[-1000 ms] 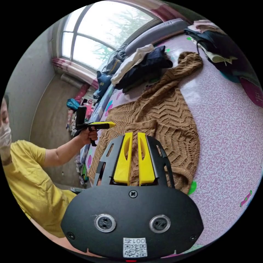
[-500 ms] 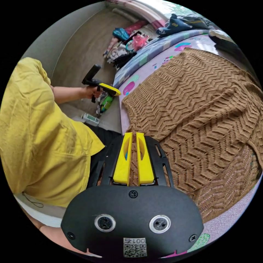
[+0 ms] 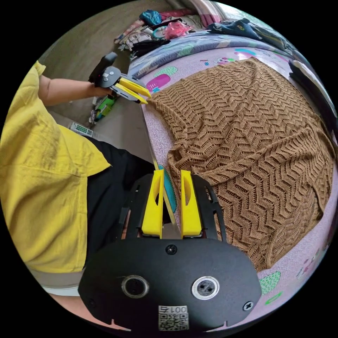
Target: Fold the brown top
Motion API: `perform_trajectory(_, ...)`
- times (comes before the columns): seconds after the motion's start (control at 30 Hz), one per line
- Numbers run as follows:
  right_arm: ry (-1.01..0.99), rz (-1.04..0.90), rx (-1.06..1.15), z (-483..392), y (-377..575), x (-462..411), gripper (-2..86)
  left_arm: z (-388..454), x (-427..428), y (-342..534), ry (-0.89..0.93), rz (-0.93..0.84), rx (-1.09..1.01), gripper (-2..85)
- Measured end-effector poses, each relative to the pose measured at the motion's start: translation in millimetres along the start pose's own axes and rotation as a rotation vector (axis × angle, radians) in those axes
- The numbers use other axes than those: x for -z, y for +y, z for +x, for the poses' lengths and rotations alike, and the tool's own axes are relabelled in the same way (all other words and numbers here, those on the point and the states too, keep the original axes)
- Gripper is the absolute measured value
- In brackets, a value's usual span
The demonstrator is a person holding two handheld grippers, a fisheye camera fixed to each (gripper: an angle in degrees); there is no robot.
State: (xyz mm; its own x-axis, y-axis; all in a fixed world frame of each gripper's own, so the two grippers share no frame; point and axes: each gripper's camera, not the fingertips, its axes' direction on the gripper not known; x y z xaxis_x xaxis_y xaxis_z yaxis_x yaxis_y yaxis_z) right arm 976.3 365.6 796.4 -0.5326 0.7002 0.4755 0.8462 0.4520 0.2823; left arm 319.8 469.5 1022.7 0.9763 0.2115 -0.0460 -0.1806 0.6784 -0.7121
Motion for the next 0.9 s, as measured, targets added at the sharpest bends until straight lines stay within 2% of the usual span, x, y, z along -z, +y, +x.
perform_trajectory(0.23, 0.216, -0.061, 0.063, -35, -44, -45, 5.2, 21, -19, 13, -0.053, 0.023, -0.169, 1.6)
perform_trajectory(0.4, 0.206, -0.106, 0.039, -32, -55, -66, 1.5, 34, -24, 17, -0.122, 0.018, -0.258, -0.8)
perform_trajectory(0.67, 0.023, -0.001, -0.032, -24, -46, -11, 1.2, 26, 13, 37, -0.124, 0.006, -0.370, -1.1)
perform_trajectory(0.83, -0.157, -0.063, -0.124, 7, -50, -28, 4.1, 36, -13, 44, -0.193, -0.181, -0.478, -1.1)
perform_trajectory(0.9, -0.209, -0.055, -0.153, 14, -47, -22, 4.9, 42, -15, 46, -0.217, -0.195, -0.512, -1.1)
